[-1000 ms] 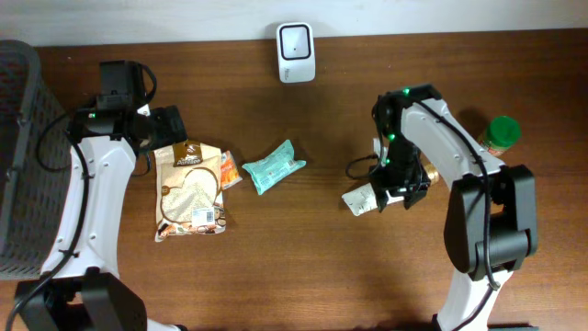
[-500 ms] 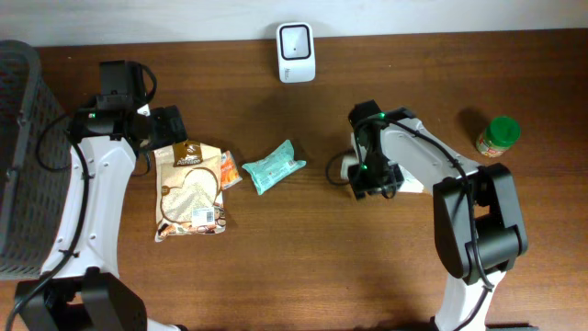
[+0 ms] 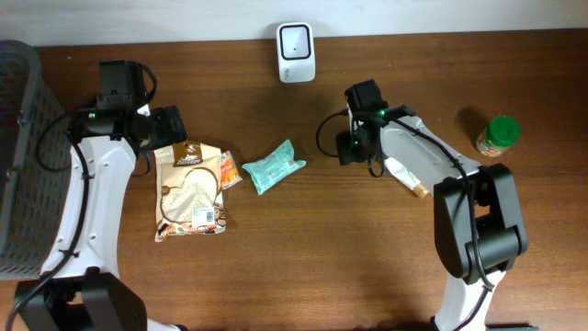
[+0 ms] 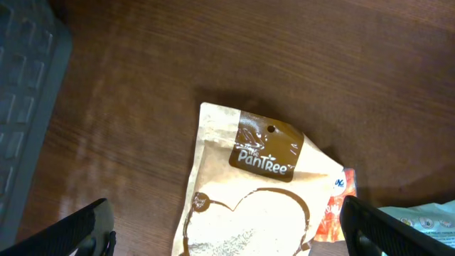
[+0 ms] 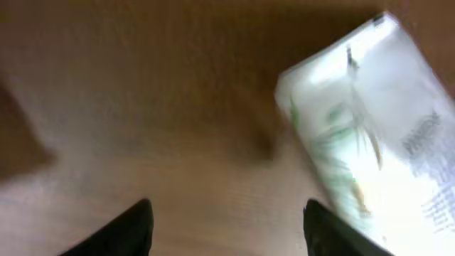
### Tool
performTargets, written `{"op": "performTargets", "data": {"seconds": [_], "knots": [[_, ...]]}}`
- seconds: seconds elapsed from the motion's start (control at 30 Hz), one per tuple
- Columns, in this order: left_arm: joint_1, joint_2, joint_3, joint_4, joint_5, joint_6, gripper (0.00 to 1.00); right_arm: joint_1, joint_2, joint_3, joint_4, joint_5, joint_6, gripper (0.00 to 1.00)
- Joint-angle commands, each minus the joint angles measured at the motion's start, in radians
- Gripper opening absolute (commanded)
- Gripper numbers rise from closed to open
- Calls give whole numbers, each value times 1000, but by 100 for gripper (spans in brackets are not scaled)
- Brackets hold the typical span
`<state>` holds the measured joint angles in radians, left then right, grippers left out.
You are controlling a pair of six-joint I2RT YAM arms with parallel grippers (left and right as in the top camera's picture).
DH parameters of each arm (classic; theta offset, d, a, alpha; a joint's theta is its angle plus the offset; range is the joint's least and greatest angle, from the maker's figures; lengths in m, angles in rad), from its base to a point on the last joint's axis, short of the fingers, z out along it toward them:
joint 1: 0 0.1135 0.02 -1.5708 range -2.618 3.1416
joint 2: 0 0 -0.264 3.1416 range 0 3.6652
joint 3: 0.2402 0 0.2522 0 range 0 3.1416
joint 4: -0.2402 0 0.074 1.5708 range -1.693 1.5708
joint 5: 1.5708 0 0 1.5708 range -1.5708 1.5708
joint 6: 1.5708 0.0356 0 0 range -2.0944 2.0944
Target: Scan the item barcode
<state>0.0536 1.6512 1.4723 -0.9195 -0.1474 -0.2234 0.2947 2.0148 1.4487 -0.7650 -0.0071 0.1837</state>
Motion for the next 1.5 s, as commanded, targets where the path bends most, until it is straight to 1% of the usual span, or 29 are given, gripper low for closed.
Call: {"op": "performTargets", "data": {"seconds": [0.0, 0.03, 0.07, 0.1, 0.2, 0.27, 0.37, 0.43, 0.57, 0.7, 0.77, 0.83, 0.87, 0.9, 1.07, 1.2, 1.3, 1.47], "knots": [[2, -4, 14, 2, -7, 19, 99, -46, -23, 186, -177, -35, 5, 62], [2, -4, 14, 2, -7, 19, 99, -58, -23, 222, -228, -34, 3, 62], [2, -4, 14, 2, -7, 19, 99, -90, -23, 293, -336, -44, -42, 63], [2, -4, 14, 2, -7, 19, 99, -119, -23, 331, -405, -50, -97, 66], [2, -4, 14, 2, -7, 19, 99, -195, -21, 336, -481, -50, -191, 76], [2, -4, 14, 2, -7, 19, 99, -255, -10, 306, -488, -99, -226, 81], [2, -4, 14, 2, -7, 19, 99, -352, 17, 236, -469, -286, -312, 81], [2, -4, 14, 2, -7, 19, 99, -414, 40, 189, -454, -372, -363, 79], [2, -4, 14, 2, -7, 19, 99, -462, 68, 147, -438, -431, -433, 77], [2, -4, 14, 2, -7, 19, 99, -465, 92, 109, -376, -431, -439, 77], [2, -4, 14, 2, -7, 19, 99, -465, 106, 97, -364, -431, -439, 76], [2, -4, 14, 2, -7, 19, 99, -462, 123, 90, -360, -435, -438, 70], [2, -4, 14, 2, -7, 19, 99, -456, 130, 83, -359, -435, -438, 67], [2, -4, 14, 2, -7, 19, 99, -448, 133, 77, -356, -434, -438, 60], [2, -4, 14, 2, -7, 19, 99, -383, 134, 26, -307, -429, -435, 43], [2, -4, 14, 2, -7, 19, 99, -299, 134, 6, -271, -364, -323, 24], [2, -4, 14, 2, -7, 19, 99, -248, 133, 18, -262, -321, -250, 13], [2, -4, 14, 2, -7, 19, 99, -177, 116, 80, -270, -223, -113, 12]]}}
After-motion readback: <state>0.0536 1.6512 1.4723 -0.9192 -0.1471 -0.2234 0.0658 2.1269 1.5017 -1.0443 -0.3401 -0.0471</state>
